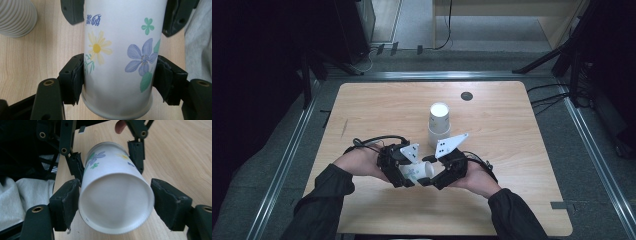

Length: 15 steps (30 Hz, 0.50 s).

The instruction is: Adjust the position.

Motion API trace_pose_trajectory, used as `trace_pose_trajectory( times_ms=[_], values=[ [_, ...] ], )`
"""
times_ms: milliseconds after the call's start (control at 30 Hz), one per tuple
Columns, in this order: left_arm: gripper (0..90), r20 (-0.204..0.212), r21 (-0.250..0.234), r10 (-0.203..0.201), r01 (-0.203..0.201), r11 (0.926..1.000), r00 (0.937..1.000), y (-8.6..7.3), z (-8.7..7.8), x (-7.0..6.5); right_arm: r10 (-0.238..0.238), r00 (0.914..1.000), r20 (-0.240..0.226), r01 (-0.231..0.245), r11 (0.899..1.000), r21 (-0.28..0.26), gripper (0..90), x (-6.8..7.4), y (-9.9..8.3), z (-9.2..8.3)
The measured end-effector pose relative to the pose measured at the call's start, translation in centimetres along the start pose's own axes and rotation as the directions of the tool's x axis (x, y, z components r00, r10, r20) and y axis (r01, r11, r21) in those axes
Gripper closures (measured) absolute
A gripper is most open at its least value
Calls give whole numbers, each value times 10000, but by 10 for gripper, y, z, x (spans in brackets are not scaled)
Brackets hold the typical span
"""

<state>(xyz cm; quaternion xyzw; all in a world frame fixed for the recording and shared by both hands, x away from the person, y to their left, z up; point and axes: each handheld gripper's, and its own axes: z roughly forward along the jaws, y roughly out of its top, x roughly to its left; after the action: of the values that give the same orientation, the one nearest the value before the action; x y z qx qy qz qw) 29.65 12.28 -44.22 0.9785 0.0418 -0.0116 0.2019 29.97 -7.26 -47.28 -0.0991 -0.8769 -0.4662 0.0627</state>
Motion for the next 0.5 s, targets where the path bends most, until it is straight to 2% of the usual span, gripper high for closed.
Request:
trace_pose_trajectory(
  times_ms=[167,267,367,400,500],
  values=[
    [315,31,135,73,-73,9999,10000,2,3,-1,-187,9998,-40,188,9995,255,278,3,0,6],
    [313,74,127,99,-100,9999,9999,2,4,-1,-300,9995,-29,301,9991,314,331,5,0,6],
    [314,109,26,140,-140,9999,9998,1,4,-1,-324,9995,4,324,9988,356,342,5,0,5],
    [311,161,-198,148,-145,9997,9998,0,4,-1,-338,9994,35,336,9989,334,345,5,1,4],
    [272,246,-334,138,-130,9994,9996,-1,3,0,-433,9990,69,430,9986,312,341,6,2,3]
  ],
)
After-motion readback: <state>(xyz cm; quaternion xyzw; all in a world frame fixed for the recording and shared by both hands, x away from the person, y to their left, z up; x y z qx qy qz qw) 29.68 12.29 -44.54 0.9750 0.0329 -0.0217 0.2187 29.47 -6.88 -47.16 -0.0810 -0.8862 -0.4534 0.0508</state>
